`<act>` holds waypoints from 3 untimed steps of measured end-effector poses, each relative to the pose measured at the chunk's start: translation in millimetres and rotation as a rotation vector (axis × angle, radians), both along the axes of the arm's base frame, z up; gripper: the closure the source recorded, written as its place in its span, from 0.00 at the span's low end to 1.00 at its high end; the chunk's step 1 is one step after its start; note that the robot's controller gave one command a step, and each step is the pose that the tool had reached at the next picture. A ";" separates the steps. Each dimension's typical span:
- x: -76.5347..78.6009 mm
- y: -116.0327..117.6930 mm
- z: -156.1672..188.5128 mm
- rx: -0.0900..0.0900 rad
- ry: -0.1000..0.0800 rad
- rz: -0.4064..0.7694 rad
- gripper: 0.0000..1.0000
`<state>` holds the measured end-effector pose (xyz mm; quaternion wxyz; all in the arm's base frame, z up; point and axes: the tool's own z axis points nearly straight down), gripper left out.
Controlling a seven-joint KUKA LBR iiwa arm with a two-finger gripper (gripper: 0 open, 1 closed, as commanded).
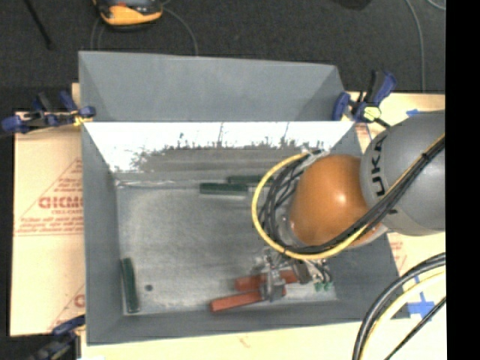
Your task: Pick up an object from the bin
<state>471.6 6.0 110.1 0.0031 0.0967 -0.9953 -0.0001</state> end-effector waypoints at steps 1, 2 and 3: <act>1.4 -0.1 28.2 0.000 -0.006 -0.001 1.00; 1.4 -0.1 47.2 0.000 -0.007 -0.001 1.00; 1.7 -0.1 59.4 0.000 -0.007 -0.001 1.00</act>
Offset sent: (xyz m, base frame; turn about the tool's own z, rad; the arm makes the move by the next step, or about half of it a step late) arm 0.0002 -0.0001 0.0282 0.0000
